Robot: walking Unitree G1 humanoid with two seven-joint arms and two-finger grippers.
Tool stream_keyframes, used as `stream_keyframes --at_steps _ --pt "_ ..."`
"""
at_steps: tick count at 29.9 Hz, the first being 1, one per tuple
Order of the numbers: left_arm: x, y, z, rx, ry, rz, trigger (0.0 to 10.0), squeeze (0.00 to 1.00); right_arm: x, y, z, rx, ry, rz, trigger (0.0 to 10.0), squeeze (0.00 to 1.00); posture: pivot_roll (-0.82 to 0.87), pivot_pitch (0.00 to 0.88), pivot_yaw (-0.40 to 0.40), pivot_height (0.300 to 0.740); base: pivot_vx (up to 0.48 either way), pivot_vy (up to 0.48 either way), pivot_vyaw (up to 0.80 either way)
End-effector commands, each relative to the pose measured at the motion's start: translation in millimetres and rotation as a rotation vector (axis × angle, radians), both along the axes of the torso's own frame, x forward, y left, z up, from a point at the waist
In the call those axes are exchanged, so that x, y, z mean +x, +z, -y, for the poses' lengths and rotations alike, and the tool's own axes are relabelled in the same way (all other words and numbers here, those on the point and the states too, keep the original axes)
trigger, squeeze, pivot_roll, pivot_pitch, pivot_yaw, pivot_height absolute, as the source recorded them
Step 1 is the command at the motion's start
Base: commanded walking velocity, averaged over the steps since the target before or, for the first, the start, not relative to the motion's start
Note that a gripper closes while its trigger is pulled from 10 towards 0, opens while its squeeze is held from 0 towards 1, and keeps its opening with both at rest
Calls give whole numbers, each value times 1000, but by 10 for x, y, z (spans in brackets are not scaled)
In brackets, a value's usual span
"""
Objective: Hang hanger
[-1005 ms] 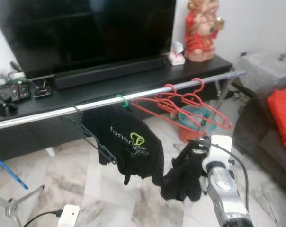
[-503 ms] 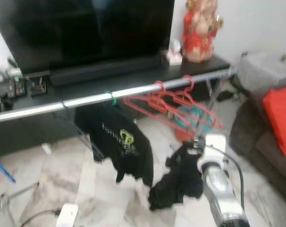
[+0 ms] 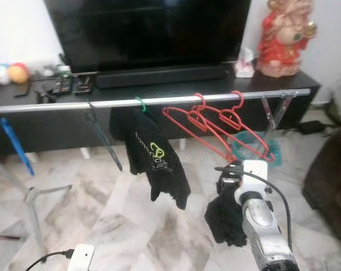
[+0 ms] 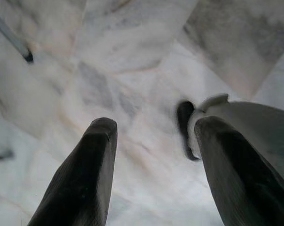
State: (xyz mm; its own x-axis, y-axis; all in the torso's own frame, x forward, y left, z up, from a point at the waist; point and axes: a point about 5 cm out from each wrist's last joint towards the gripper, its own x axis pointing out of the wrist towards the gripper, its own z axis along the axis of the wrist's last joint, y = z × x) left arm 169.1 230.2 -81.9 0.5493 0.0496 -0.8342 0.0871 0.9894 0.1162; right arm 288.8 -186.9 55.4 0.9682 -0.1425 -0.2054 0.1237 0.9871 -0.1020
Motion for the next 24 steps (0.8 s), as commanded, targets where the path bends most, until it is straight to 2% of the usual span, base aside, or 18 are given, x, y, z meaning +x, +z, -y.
stream_keyframes --at_steps 1,5,15,21,24 --pt "-2 10 -53 19 0 -7 10000 0 78 134 -101 8 33 58 10000 0 9 0 10 740 0 -356 631" --pt "-4 10 -56 23 3 -8 10000 0 78 128 -110 11 39 53 10000 0 10 0 9 740 0 -304 295" --pt "1 14 -64 35 10 2 10000 0 55 59 -142 33 70 11 10000 0 11 0 8 740 0 0 0" --pt "20 31 -69 31 63 52 10000 0 -17 -152 -143 -10 162 -140 10000 0 13 0 4 740 0 0 0" --pt "26 37 -71 30 78 67 10000 0 -28 -172 -129 -11 169 -153 10000 0 12 0 4 740 0 0 0"
